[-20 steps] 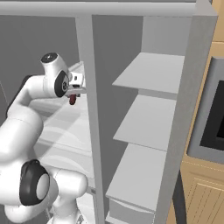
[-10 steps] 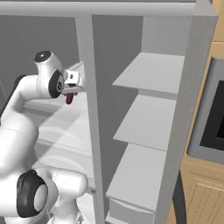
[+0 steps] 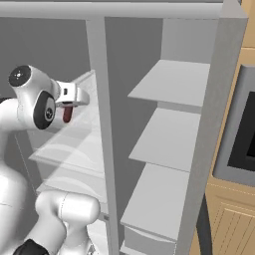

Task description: Move the hot dog bun to the plate on the dining table and place the condiment next to that plate. Then navigate to the fridge and take the sausage and place it on the plate as well.

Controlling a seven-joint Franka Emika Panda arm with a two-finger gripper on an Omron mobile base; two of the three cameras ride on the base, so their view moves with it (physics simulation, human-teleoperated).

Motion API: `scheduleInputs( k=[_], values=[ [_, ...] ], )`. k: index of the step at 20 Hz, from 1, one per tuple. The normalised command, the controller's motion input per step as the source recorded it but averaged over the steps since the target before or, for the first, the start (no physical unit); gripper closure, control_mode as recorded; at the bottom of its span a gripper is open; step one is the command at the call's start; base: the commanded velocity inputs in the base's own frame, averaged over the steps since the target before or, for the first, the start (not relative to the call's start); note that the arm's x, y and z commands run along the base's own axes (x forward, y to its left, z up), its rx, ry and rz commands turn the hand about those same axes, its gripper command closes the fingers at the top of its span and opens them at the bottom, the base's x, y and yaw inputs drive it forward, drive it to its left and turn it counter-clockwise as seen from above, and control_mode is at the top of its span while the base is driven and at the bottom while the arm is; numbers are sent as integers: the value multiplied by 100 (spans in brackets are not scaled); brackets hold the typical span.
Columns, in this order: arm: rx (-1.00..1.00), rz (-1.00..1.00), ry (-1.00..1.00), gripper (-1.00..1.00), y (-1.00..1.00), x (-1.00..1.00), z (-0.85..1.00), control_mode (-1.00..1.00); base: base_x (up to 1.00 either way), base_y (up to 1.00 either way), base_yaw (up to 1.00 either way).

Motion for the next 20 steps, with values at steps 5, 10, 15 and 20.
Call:
scheduleInputs(
  k=[5,10,15,20],
  values=[
    [0,0,-6,100,0,-74,55,-100,0,0,0],
    [0,0,-8,100,0,-91,31,-100,0,0,0],
    [0,0,-6,100,0,-91,29,-100,0,0,0],
    [0,0,-3,100,0,-61,22,-100,0,0,0]
  ],
)
